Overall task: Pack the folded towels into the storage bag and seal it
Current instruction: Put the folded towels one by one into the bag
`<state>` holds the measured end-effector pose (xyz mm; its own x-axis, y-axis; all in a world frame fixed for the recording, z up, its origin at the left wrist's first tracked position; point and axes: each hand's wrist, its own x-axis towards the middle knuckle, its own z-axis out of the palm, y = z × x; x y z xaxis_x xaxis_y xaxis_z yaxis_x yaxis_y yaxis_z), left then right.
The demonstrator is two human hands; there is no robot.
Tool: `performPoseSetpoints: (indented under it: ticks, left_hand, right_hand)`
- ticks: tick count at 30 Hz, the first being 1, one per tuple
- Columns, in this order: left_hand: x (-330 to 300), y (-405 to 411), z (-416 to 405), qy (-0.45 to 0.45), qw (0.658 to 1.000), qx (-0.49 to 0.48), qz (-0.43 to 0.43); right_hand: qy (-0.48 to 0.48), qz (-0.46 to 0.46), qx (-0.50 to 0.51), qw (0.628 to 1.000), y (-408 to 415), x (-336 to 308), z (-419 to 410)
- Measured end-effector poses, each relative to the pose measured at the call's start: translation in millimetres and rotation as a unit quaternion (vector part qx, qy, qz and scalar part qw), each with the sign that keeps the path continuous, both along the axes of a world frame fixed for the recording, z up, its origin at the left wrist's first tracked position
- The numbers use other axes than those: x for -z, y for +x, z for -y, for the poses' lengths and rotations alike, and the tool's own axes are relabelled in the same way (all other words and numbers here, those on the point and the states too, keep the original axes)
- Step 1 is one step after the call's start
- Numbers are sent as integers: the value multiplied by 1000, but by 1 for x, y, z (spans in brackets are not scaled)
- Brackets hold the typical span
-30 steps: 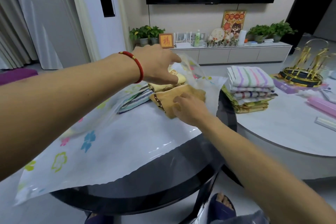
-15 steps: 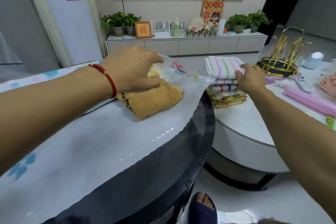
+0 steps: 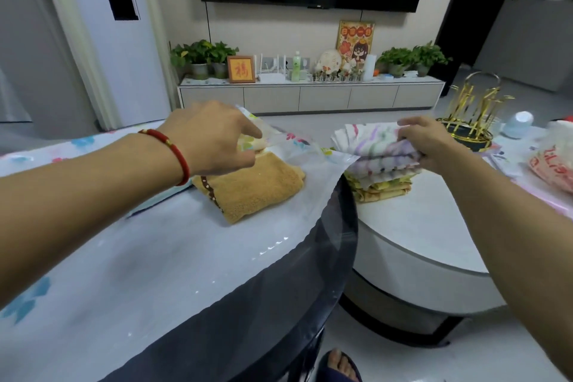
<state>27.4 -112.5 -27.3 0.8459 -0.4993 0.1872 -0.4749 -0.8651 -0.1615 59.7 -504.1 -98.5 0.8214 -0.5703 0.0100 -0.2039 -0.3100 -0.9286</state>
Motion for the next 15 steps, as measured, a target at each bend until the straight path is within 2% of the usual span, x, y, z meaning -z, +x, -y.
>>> performPoseSetpoints:
  ticks: [2,4,8,12,15]
  left_hand:
    - [-1,-7,-10,42,998,-37,-36]
    - [-1,-15,-22,72,992,-68,-75]
    - [-9,-29,-42,62,988,-91,-105]
    - [-28,-41,-52,27,993,-82,-79]
    - [-50,-45,-60,1,995,-95,-42]
  right_hand:
    - [53,-9,-52,997,-33,-18,-6]
    - [45,-5,-104,994,-70,-36,-11]
    - [43,-29,-249,967,-138,-67,-48]
    - [83,-71,-384,917,-164,-66,-123]
    - [106,-38,-430,896,-154,-54,-197]
